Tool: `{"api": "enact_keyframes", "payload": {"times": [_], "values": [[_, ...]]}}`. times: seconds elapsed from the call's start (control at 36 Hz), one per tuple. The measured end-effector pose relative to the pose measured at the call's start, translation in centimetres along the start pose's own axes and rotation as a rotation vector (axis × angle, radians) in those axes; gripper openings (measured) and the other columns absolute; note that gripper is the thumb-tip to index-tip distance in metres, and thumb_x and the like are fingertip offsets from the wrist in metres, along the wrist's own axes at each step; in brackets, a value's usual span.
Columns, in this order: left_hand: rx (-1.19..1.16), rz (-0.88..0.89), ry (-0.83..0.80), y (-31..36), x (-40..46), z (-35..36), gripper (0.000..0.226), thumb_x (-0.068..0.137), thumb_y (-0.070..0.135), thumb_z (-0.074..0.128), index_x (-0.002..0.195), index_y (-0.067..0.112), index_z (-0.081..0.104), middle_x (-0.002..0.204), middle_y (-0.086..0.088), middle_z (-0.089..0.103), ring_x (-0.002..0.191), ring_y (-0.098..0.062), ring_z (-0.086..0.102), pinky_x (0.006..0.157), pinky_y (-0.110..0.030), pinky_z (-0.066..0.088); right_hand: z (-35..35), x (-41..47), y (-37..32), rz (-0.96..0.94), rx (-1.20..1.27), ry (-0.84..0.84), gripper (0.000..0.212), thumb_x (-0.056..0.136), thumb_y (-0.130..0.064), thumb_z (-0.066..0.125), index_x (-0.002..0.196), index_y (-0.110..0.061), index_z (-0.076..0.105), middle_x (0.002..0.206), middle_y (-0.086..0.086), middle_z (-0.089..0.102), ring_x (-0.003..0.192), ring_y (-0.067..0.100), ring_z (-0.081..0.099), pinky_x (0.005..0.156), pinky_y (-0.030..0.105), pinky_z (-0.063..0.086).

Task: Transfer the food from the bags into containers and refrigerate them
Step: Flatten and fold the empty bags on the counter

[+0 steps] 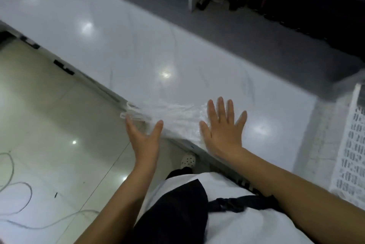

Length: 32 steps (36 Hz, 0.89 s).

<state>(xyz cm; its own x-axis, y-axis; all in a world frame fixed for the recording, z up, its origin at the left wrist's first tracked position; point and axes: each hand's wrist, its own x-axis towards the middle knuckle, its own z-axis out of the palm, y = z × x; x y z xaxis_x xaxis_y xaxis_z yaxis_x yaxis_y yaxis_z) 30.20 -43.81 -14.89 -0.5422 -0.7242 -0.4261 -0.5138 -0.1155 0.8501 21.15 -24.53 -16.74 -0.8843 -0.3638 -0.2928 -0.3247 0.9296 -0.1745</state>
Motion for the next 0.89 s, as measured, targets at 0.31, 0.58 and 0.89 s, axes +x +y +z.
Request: {"api": "enact_keyframes", "payload": {"times": [0.31, 0.58, 0.89], "values": [[-0.862, -0.539, -0.046, -0.2, -2.4, -0.7, 0.029, 0.093, 0.016, 0.068, 0.121, 0.014, 0.065, 0.094, -0.001, 0.078, 0.089, -0.015, 0.074, 0.074, -0.031, 0.057, -0.5, -0.6, -1.5, -0.376, -0.093, 0.034, 0.072, 0.098, -0.065, 0.010, 0.160, -0.029, 0.009, 0.168, 0.001, 0.003, 0.154, 0.029, 0.000, 0.116, 0.065, 0.001], [-0.798, -0.314, -0.079, 2.5, -3.9, 2.0, 0.034, 0.088, 0.001, 0.070, 0.120, 0.011, 0.067, 0.112, -0.008, 0.076, 0.098, -0.022, 0.075, 0.079, -0.034, 0.061, 1.3, -0.6, -1.2, -0.410, -0.129, -0.033, 0.082, 0.092, -0.075, 0.017, 0.159, -0.030, 0.006, 0.168, 0.000, 0.002, 0.154, 0.030, 0.000, 0.114, 0.067, -0.007], [-0.008, 0.288, -0.239, 3.2, -6.5, 6.5, 0.049, 0.108, 0.023, 0.042, 0.155, 0.033, 0.032, 0.160, 0.015, 0.032, 0.139, 0.014, 0.030, 0.113, -0.011, 0.028, -0.1, 0.2, -0.9, -0.482, -0.171, -0.066, 0.080, 0.083, -0.065, 0.000, 0.155, -0.034, -0.015, 0.167, 0.002, -0.014, 0.150, 0.026, -0.026, 0.115, 0.064, -0.011]]}}
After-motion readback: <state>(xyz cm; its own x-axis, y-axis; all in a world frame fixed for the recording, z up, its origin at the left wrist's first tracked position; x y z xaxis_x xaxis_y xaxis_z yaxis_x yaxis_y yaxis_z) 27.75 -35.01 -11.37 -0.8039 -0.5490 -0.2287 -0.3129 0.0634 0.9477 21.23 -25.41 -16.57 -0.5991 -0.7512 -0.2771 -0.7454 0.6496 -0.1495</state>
